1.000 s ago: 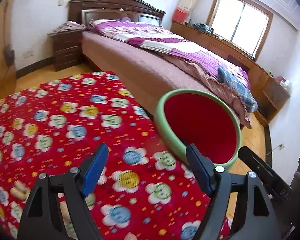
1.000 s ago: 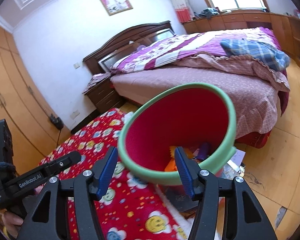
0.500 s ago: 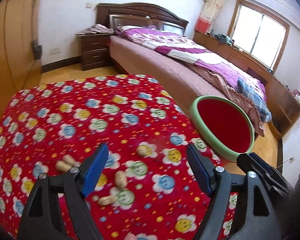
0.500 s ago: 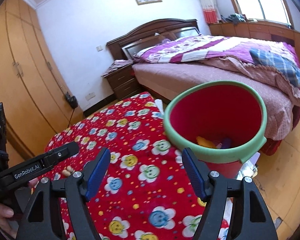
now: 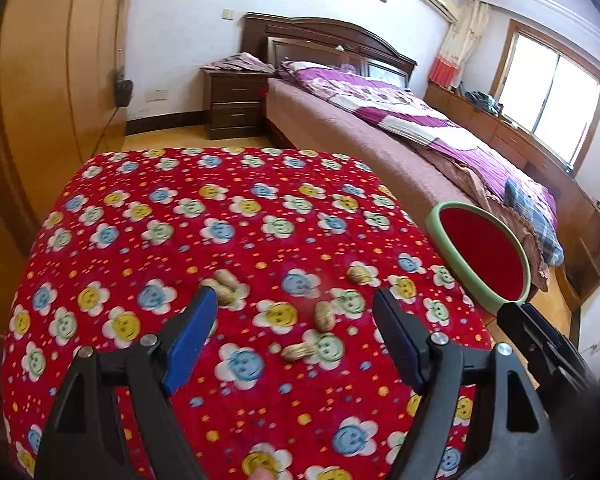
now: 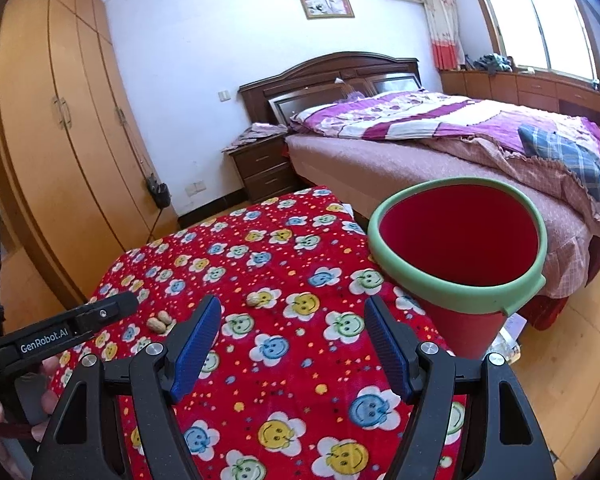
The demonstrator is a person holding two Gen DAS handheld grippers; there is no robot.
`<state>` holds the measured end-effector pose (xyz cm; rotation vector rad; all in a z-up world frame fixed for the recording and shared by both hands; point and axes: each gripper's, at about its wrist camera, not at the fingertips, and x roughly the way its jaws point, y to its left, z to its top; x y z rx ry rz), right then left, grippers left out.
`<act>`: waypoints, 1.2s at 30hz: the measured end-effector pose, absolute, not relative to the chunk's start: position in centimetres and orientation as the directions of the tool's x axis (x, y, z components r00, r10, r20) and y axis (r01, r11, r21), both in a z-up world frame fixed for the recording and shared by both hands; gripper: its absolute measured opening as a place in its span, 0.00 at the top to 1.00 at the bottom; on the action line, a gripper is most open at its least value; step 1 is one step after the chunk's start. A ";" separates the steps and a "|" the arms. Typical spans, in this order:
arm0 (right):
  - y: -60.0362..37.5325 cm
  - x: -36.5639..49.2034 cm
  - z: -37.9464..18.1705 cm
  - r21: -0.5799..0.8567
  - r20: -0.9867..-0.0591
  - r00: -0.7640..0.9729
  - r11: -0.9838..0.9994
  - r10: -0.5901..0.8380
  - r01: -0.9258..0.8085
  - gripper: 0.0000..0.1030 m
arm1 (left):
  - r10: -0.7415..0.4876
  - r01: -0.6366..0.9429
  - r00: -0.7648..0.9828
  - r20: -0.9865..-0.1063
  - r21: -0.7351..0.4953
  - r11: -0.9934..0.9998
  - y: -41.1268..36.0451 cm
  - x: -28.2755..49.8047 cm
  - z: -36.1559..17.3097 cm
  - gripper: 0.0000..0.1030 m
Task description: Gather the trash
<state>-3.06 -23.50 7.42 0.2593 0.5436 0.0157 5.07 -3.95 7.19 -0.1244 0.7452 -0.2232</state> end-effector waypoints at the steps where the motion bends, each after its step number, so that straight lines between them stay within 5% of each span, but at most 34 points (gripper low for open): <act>1: -23.3 -3.2 7.3 0.244 -0.508 0.857 0.968 0.082 0.052 0.27 | -0.236 0.147 0.716 -0.656 -0.189 0.971 -3.6 4.9 7.1 0.23; 17: -21.4 -4.5 6.7 0.217 -0.486 0.870 0.976 0.081 0.031 0.27 | -0.105 0.029 0.779 -0.618 -0.133 0.991 -0.5 2.2 5.7 0.23; 36: -21.3 -4.4 6.2 0.225 -0.507 0.857 0.974 0.096 0.024 0.27 | -0.086 0.017 0.792 -0.604 -0.119 0.993 -0.8 1.8 5.8 0.23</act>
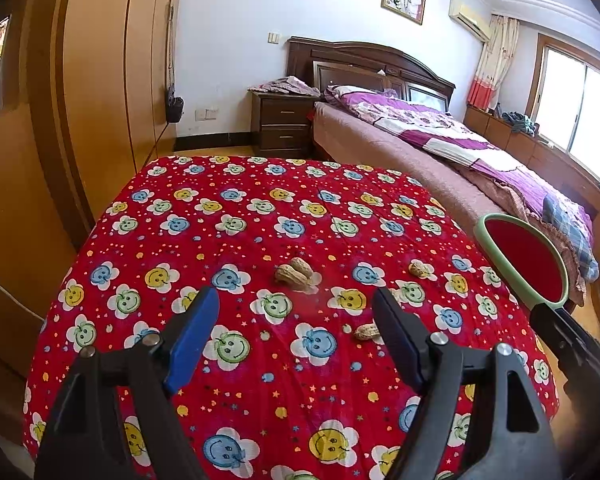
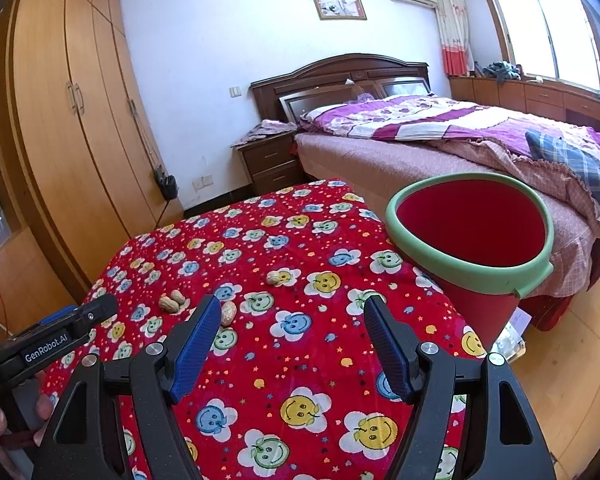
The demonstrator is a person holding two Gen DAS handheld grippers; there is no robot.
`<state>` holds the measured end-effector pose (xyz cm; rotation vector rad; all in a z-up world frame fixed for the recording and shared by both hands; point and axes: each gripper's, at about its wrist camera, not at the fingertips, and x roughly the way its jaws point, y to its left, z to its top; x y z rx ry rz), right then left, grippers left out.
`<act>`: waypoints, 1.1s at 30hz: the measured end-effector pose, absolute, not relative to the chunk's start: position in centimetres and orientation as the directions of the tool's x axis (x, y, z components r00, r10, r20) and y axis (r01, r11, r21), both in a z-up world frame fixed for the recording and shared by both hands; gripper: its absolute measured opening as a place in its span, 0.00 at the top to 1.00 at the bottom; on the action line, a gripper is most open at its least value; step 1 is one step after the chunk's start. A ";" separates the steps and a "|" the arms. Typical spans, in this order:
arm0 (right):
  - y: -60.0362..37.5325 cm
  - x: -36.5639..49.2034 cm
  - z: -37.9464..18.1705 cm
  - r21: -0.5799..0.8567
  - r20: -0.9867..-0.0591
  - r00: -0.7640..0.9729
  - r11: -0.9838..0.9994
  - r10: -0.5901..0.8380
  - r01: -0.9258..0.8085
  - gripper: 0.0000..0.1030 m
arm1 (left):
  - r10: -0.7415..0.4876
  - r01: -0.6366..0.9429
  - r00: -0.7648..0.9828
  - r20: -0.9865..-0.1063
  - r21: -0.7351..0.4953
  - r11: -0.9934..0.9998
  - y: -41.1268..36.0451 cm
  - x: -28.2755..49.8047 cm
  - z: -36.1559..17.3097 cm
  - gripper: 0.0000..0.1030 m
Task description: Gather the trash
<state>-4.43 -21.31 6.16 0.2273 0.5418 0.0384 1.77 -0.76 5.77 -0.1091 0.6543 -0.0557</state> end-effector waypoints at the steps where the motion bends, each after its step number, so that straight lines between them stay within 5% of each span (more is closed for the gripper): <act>1: -21.3 -4.4 6.2 0.225 -0.507 0.856 0.974 0.097 0.023 0.27 | -0.085 0.017 0.792 -0.604 -0.117 0.993 -0.8 1.8 5.8 0.23; 33: -21.2 -4.4 5.9 0.228 -0.513 0.853 0.973 0.099 0.024 0.27 | -0.083 0.016 0.793 -0.603 -0.116 0.993 -0.8 1.7 5.7 0.23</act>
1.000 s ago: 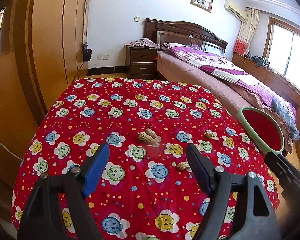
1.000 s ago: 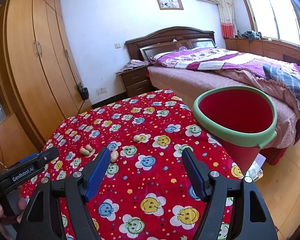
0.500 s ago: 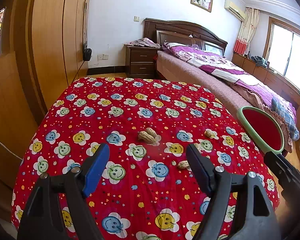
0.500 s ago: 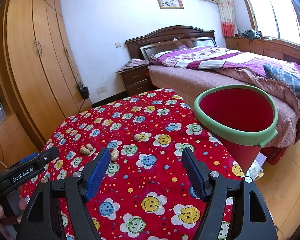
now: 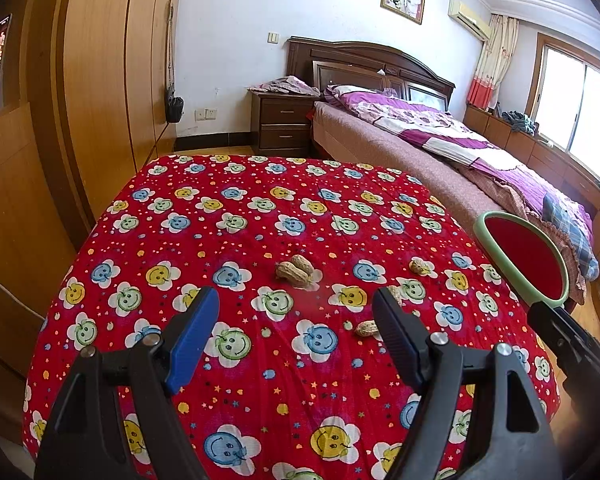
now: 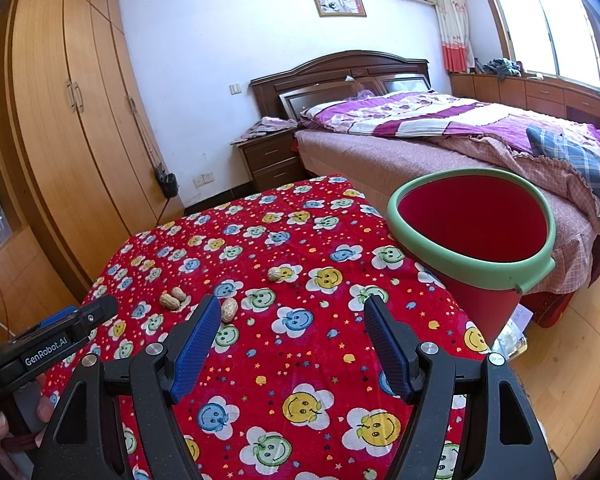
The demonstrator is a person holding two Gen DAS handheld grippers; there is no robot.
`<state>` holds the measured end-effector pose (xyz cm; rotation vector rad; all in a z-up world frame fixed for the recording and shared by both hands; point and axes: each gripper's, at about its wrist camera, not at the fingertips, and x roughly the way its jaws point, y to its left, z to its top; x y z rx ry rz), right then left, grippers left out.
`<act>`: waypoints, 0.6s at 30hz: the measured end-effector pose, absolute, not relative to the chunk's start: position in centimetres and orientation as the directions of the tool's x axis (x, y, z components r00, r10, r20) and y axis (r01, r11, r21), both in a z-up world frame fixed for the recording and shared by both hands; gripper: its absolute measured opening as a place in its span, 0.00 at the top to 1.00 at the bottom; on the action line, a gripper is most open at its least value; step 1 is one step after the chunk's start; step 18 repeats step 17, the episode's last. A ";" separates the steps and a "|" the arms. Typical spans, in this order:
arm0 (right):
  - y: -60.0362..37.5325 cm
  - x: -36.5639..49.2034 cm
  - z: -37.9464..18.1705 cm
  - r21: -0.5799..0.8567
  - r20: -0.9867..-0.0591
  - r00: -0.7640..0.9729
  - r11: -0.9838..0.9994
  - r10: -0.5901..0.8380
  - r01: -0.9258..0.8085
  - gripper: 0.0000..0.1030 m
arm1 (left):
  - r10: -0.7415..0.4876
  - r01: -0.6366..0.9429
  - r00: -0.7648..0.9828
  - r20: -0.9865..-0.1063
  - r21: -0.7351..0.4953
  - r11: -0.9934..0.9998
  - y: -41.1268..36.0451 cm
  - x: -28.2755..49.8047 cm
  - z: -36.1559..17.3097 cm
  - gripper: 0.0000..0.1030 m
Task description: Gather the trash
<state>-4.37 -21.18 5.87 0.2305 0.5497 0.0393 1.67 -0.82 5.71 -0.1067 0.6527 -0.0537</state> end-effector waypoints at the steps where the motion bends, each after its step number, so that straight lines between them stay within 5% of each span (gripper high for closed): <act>1: -21.2 -4.4 5.9 0.228 -0.513 0.852 0.973 0.099 0.024 0.27 | -0.082 0.016 0.794 -0.602 -0.115 0.993 -0.8 1.7 5.7 0.23; 18: -21.1 -3.8 5.1 0.235 -0.539 0.836 0.972 0.103 0.032 0.27 | -0.056 0.002 0.795 -0.604 -0.090 0.996 -0.4 1.9 5.1 0.23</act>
